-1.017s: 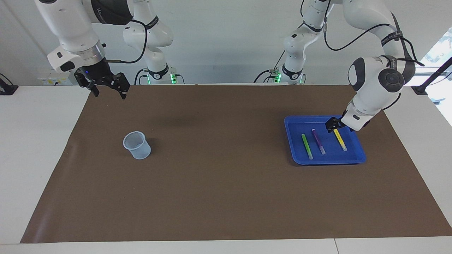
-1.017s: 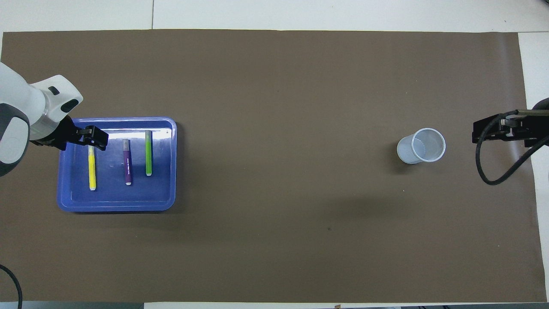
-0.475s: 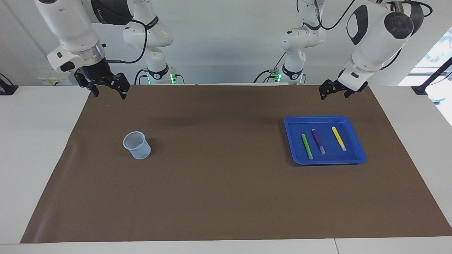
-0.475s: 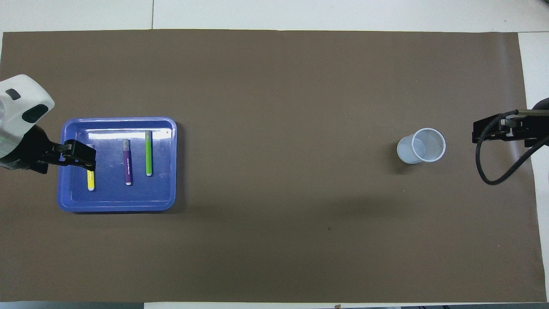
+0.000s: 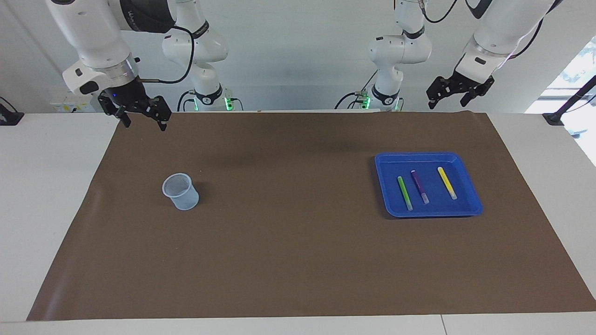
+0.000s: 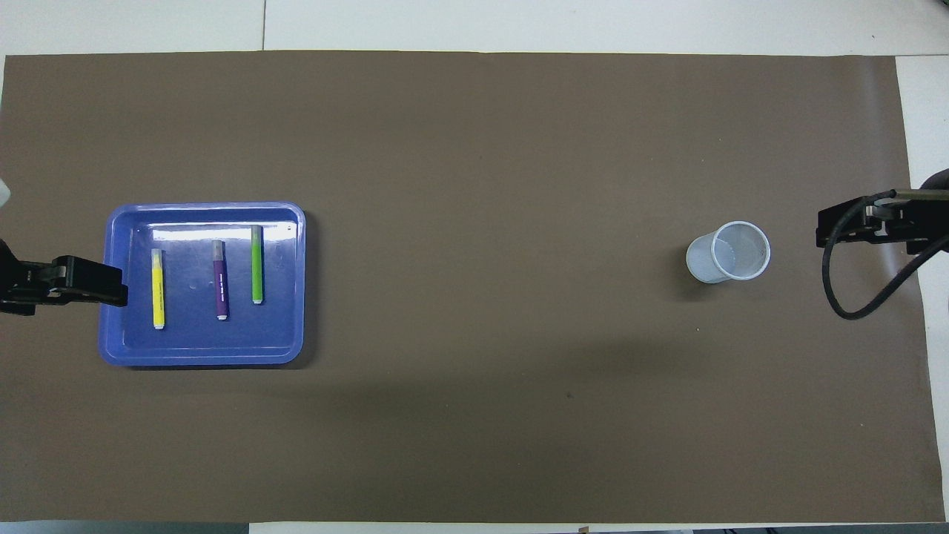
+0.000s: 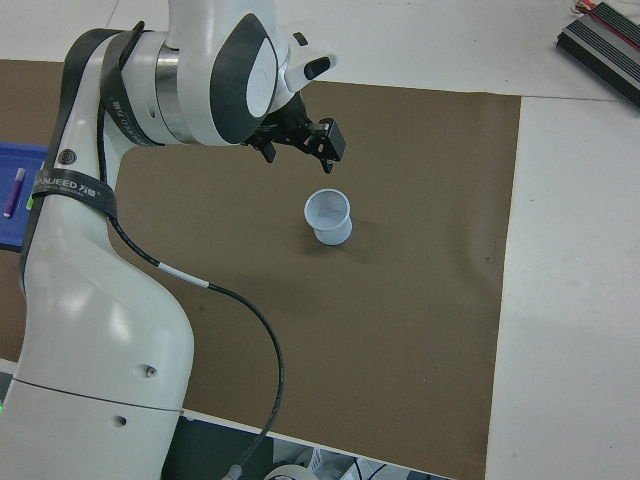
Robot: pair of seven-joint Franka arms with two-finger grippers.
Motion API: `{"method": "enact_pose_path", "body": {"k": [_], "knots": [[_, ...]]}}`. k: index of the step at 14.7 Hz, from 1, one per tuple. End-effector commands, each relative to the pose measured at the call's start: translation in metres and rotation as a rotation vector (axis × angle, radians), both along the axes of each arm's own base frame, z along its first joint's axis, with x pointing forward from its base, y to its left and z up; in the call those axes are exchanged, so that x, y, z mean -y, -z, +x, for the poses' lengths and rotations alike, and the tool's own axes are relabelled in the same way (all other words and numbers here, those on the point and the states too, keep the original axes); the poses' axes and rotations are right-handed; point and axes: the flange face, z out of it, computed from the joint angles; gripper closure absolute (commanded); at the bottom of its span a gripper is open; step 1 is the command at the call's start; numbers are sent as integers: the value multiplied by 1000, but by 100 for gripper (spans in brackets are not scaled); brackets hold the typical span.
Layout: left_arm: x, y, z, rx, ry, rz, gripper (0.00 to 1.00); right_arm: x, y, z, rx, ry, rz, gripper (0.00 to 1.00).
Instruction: Right arm passes pens to left for tray arrangement
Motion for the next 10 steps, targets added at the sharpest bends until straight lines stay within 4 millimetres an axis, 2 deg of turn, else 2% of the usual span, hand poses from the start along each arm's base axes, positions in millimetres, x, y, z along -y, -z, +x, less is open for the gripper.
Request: {"method": "enact_pose_path", "body": {"k": [1, 2, 3, 5, 10], "knots": [[8, 22, 16, -2, -11, -12, 0, 1, 0, -2, -9, 10, 22, 0], [10, 26, 21, -17, -11, -10, 0, 1, 1, -3, -11, 10, 22, 0], [12, 21, 23, -26, -6, -7, 0, 1, 1, -2, -9, 10, 22, 0], [12, 9, 22, -68, -3, 0, 0, 1, 1, -2, -9, 10, 22, 0], [23, 6, 22, -60, 17, -6, 0, 1, 1, -3, -11, 10, 22, 0]]}}
